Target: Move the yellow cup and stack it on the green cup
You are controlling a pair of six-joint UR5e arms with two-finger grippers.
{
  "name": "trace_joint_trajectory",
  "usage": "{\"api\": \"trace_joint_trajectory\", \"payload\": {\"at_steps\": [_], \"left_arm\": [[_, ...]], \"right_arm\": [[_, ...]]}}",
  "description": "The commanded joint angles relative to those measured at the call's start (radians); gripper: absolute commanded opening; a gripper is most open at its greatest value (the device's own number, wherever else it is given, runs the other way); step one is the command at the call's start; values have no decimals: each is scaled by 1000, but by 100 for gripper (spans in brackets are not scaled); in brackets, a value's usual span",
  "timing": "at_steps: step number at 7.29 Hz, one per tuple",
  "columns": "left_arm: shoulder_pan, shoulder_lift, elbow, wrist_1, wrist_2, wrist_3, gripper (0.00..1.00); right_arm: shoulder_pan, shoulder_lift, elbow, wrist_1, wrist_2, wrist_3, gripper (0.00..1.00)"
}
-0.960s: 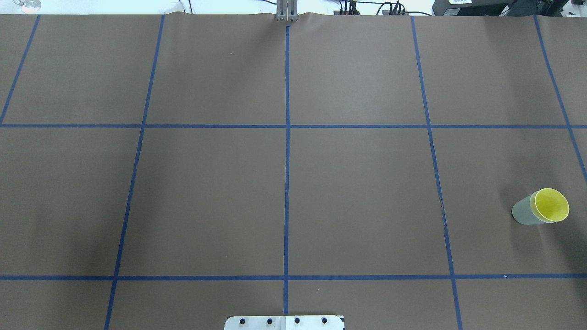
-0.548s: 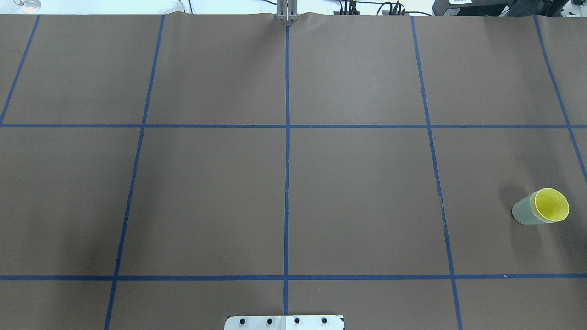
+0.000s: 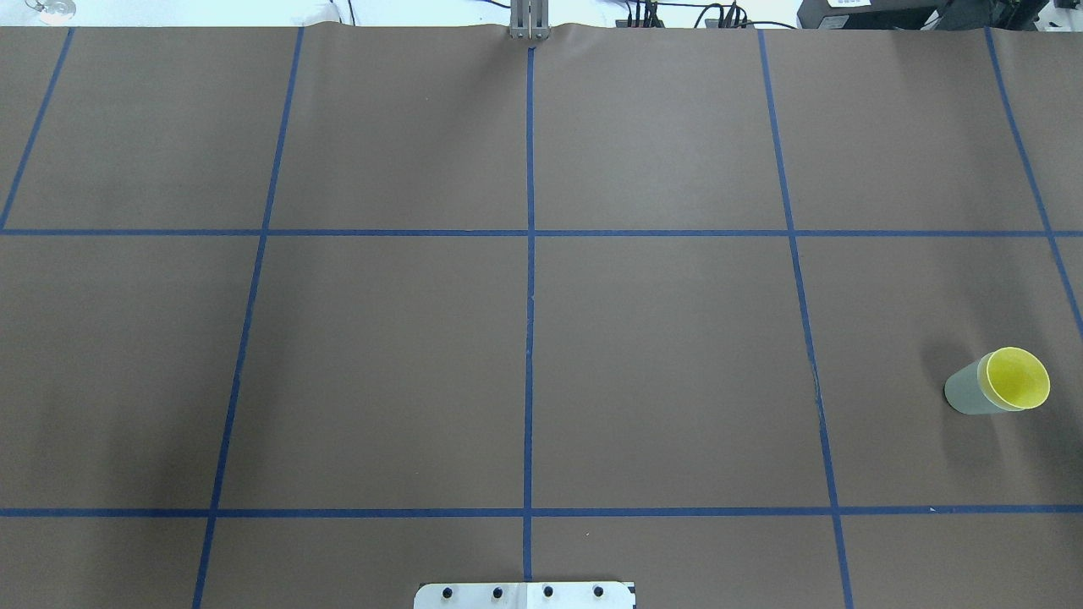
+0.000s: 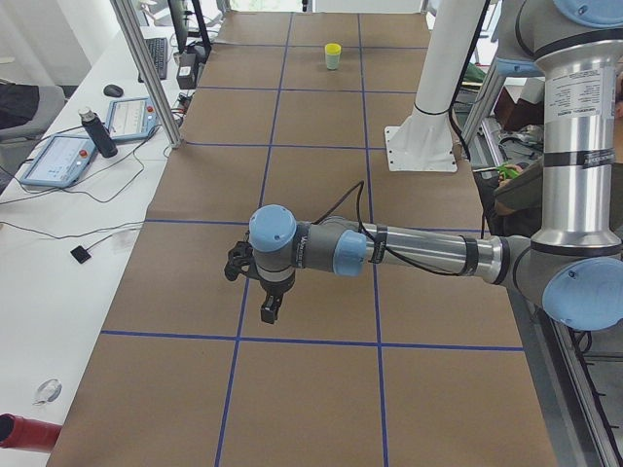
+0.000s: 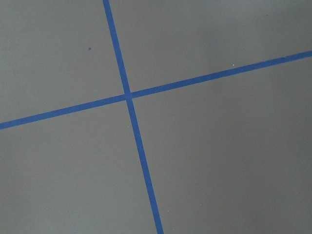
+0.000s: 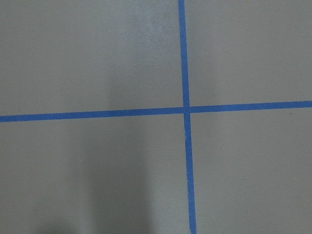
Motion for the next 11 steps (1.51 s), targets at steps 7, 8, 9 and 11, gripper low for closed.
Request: {"api": "trace_joint_trajectory", "payload": {"at_steps": [7, 8, 9, 11], "left_arm": [[0, 59, -66, -5, 3, 1, 100], [0, 59, -69, -5, 3, -1, 100], [2, 57, -69, -5, 3, -1, 100], [2, 57, -84, -5, 5, -1, 100]], "right_arm": [[1, 2, -8, -3, 5, -1, 100], [1, 2, -6, -3, 7, 0, 100], [1, -3, 3, -1, 8, 2, 100], [1, -1, 1, -3, 11, 0, 100]]}}
